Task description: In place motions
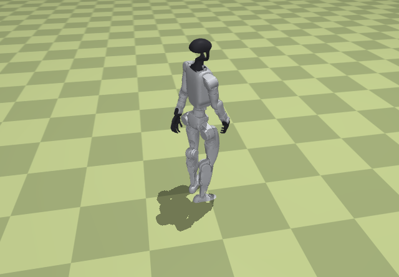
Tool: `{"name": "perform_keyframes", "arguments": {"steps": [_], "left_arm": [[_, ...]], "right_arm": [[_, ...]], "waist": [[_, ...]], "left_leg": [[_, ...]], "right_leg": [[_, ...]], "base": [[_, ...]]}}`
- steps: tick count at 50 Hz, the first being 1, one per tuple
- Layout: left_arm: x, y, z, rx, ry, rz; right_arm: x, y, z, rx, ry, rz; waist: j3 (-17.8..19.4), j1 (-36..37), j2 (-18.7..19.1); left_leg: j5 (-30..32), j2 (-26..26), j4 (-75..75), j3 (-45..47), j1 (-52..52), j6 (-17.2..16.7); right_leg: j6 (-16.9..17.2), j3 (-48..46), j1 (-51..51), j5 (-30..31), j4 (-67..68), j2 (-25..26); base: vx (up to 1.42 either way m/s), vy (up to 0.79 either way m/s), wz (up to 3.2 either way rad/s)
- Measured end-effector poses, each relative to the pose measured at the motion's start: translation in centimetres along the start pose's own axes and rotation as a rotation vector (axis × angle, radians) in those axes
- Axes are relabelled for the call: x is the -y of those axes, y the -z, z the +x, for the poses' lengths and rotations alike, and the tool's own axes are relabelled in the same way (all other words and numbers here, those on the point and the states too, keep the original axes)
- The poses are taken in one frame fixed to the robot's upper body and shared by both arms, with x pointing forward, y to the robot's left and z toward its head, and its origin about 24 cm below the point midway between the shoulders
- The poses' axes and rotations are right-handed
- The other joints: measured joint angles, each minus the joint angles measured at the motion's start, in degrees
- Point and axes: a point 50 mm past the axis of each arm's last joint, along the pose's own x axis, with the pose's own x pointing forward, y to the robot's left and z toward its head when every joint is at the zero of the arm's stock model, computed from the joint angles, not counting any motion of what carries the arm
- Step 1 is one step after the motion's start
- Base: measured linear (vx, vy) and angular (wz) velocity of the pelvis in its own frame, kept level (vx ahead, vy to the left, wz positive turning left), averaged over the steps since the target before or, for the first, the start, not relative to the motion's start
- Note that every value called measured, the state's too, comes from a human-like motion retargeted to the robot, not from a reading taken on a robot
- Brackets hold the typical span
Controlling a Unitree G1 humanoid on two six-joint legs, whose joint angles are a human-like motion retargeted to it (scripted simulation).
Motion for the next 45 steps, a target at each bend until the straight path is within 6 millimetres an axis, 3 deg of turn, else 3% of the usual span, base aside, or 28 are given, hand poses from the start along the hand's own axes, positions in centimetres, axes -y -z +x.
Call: {"name": "perform_keyframes", "arguments": {"steps": [5,7,11,15,20,23,27,31,34,39,45], "left_arm": [[1.0,-6.1,-1.5,0.149,-0.021,0.136],[1.8,-9.5,-2.7,0.241,-0.013,0.187],[3.3,-14.6,-5.1,0.402,0.002,0.265],[5.1,-19.4,-8.4,0.593,0.006,0.356],[6.9,-22.8,-11.5,0.777,0.003,0.433],[7.4,-23.3,-12.2,0.828,0.011,0.452],[7.1,-22.4,-11.2,0.798,0.004,0.487],[5.3,-19.2,-8.2,0.633,-0.035,0.519],[3.4,-15.6,-5.6,0.471,-0.079,0.488],[0.4,-7.2,-1.9,0.161,-0.134,0.314],[-1.4,0.9,-0.1,-0.058,-0.075,0.131]], "right_arm": [[-1.9,7.5,-1.4,-0.256,-0.029,0.139],[-3.0,11.2,-2.7,-0.400,-0.041,0.214],[-5.1,16.5,-5.8,-0.647,-0.085,0.315],[-6.7,20.4,-8.9,-0.817,-0.133,0.380],[-7.5,22.5,-10.7,-0.882,-0.076,0.422],[-7.6,22.6,-10.8,-0.886,-0.056,0.455],[-7.1,21.6,-9.9,-0.866,-0.062,0.464],[-4.9,18.1,-7.2,-0.769,-0.064,0.329],[-2.7,13.6,-4.4,-0.607,-0.062,0.199],[-0.8,4.2,-0.5,-0.249,-0.063,0.077],[-0.1,-4.9,0.5,0.106,-0.045,0.025]], "waist": [[-0.3,0.3,-0.4],[-0.1,1.9,-0.6],[-0.4,-0.3,-0.8],[-0.4,-0.4,-0.8],[-0.1,-0.2,-0.7],[0.0,-0.1,-0.5],[0.1,0.7,-0.3],[0.2,1.8,0.0],[0.4,1.9,0.0],[0.3,1.3,0.1],[0.9,0.5,0.0]], "left_leg": [[0.1,0.1,-0.3,0.0,0.1,0.3],[0.2,0.4,-0.2,1.5,-0.3,0.7],[0.0,0.4,0.1,-0.2,-0.4,0.5],[-0.2,0.5,0.5,-0.2,-1.0,0.5],[-0.4,0.6,0.7,-0.2,-1.3,0.6],[-0.4,0.7,0.8,-0.2,-1.5,0.6],[-0.2,0.6,0.7,-0.2,-1.5,0.6],[0.0,0.5,0.4,0.1,-1.0,0.7],[0.0,0.3,0.2,0.0,-0.7,0.6],[0.2,0.1,0.0,-0.1,-0.6,0.5],[0.5,0.1,-0.2,0.0,-0.3,0.3]], "right_leg": [[0.2,-0.9,0.4,0.1,-0.3,0.1],[0.1,0.3,0.3,0.3,-0.5,0.5],[0.3,-1.7,0.8,0.0,-0.6,0.2],[0.4,-1.9,0.5,-0.2,-0.4,0.1],[0.6,-1.9,0.2,-0.2,-0.4,0.0],[0.7,-2.1,0.1,-0.1,-0.4,0.0],[0.6,-2.2,0.0,-0.1,-0.3,-0.1],[0.5,-1.8,0.1,0.0,-0.2,0.0],[0.4,-1.5,0.1,0.1,-0.2,-0.1],[0.3,-1.3,-0.1,0.2,-0.2,-0.2],[0.1,-0.7,-0.1,0.2,-0.1,0.0]], "base": [[-0.06,-0.02,-0.06],[-0.05,-0.04,-0.29],[-0.03,-0.02,0.21],[0.00,0.00,0.00],[0.00,0.00,0.00],[0.00,0.00,0.00],[0.00,0.00,0.00],[0.00,0.00,0.00],[0.00,0.00,0.00],[0.00,0.00,0.00],[0.00,0.00,0.00]]}}
